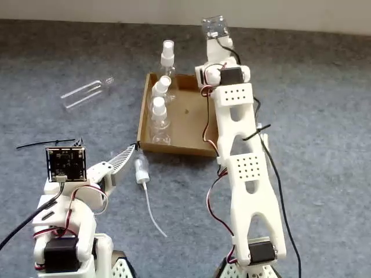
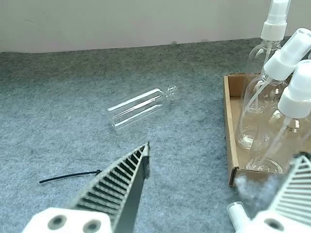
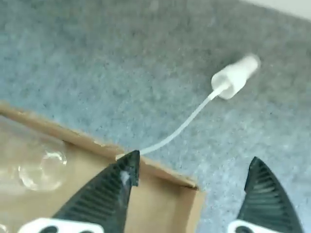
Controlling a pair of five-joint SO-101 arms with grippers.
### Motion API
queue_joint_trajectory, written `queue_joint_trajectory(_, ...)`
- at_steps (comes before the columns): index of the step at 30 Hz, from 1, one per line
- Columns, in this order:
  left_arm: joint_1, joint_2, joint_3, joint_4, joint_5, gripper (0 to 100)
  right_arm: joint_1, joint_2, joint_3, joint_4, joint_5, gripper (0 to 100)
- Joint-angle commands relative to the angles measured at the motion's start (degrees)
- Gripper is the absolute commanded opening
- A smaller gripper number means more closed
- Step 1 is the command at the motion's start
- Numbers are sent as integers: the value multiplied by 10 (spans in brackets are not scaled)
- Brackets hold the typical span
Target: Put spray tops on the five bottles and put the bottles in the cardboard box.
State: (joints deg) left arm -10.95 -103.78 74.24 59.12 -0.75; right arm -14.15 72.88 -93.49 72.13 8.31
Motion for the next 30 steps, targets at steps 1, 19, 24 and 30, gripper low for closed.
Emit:
queue_joint_trajectory(1,-6,-1,-2,-11,2,389,-5,-11,-31,-45,-6,296)
queue_joint_trajectory(19,-32,-1,40,-11,-1,389,51,37,33,-359,-3,296)
queue_joint_trajectory(24,-132,-1,117,-55,-1,389,71,37,12,-300,-6,296)
queue_joint_trajectory(30,-219,-1,180,-120,0,389,58,41,17,-297,-6,296)
